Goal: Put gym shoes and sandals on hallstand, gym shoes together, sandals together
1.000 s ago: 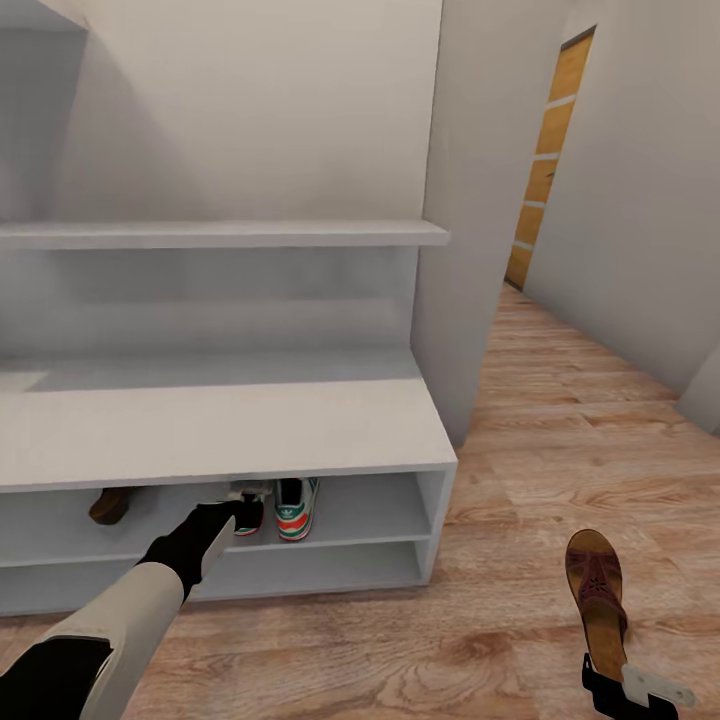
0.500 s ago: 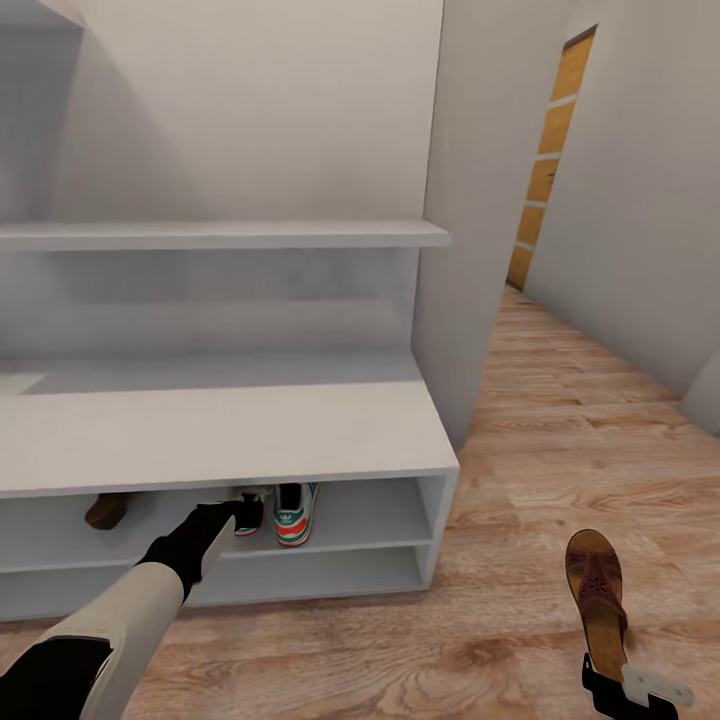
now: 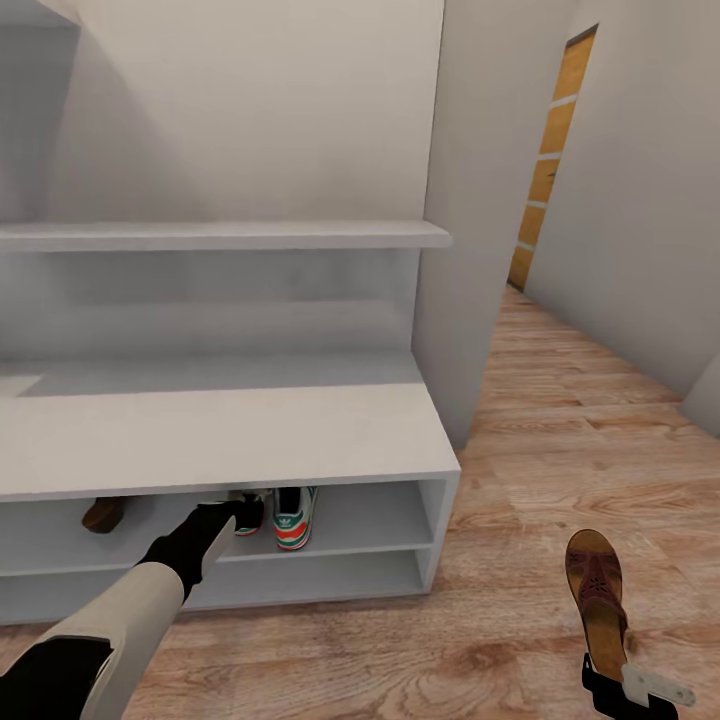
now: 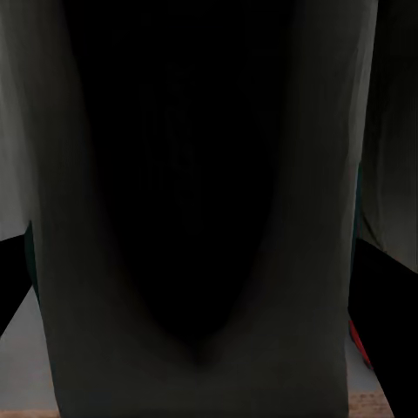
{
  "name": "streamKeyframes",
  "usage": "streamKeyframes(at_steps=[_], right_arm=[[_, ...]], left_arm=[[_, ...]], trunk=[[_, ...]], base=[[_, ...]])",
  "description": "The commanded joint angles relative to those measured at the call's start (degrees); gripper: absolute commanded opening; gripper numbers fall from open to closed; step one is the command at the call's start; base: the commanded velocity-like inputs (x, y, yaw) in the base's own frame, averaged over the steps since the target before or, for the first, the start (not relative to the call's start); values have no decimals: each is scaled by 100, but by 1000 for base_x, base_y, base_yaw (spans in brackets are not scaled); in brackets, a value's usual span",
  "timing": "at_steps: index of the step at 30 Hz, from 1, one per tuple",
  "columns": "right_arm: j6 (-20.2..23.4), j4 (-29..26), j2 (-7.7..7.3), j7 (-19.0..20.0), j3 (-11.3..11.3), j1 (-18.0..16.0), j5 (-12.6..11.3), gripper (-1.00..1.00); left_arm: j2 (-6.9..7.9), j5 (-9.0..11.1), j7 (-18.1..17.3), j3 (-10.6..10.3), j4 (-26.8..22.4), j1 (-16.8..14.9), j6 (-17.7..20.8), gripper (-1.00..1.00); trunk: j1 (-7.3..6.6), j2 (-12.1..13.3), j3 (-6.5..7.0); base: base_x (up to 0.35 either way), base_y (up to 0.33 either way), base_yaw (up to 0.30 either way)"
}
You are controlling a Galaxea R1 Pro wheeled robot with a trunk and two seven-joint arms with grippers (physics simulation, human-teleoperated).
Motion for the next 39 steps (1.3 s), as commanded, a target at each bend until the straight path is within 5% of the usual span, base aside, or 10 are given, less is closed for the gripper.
streamKeyframes(at_steps=[1, 2, 10, 30, 37, 38, 39], right_arm=[[-16, 2, 0, 3, -2, -3, -23, -100], [-16, 3, 0, 3, -2, -3, -23, -100], [-16, 2, 0, 3, -2, -3, -23, -100], [-16, 5, 1, 3, 0, -3, -23, -100], [-16, 8, 4, 3, 6, -3, -18, -100], [-16, 9, 6, 5, 6, -3, -17, -100], [-17, 10, 8, 9, 6, -3, -9, -100]], left_arm=[[6, 29, 16, -42, -11, -1, 35, -100], [7, 26, 16, -44, -11, -5, 44, 100], [14, 22, 0, -49, -11, -3, 35, 100], [113, 29, -25, -42, -3, 29, -135, 100], [319, 61, -84, -20, 83, 635, -1138, 100], [333, 62, -86, -15, 90, 824, -1393, 100], [353, 68, -94, 37, 99, 1313, -2067, 100]], trunk=[[-1, -2, -5], [-1, -2, -5], [-1, -2, -5], [-1, -2, -5], [-1, -2, -5], [-1, -2, -5], [-1, -2, -5]], base=[[0, 0, 0], [0, 0, 0], [-54, 11, 0], [-326, 72, 0], [-335, 74, 0], [-320, 74, 0], [-212, 31, 0]])
